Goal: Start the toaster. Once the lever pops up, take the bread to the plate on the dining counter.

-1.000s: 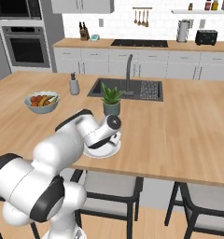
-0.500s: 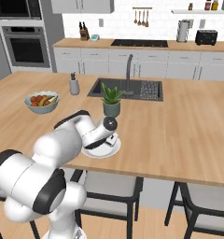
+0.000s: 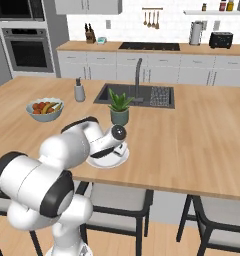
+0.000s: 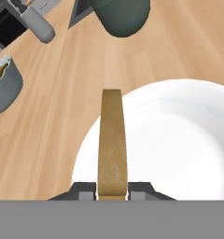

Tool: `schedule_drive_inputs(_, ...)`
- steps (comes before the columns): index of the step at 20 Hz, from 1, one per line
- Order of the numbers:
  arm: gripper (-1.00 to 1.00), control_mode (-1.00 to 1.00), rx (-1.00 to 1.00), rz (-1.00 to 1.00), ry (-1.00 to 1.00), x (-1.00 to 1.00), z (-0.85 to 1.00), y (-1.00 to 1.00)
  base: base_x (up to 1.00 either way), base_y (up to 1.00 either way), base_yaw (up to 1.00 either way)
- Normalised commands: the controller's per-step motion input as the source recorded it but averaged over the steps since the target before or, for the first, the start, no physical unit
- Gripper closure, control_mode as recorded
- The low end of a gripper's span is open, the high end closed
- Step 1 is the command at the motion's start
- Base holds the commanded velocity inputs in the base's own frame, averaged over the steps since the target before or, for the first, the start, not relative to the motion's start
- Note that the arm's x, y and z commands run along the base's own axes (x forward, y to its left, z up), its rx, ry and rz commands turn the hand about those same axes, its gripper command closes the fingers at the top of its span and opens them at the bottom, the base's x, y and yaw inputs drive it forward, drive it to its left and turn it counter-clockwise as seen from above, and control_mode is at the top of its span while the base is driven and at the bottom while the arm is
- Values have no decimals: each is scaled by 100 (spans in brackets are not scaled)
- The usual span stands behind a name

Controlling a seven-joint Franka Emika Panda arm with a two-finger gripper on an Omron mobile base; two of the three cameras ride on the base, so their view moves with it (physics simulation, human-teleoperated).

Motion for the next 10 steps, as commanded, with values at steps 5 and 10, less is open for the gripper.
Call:
schedule_drive_inputs(5,100,-100,0,0,-1,0,-14,0,0,0,0)
schedule_drive_inputs(10,-100,-100,0,0,0,0,0,0,0,0,0)
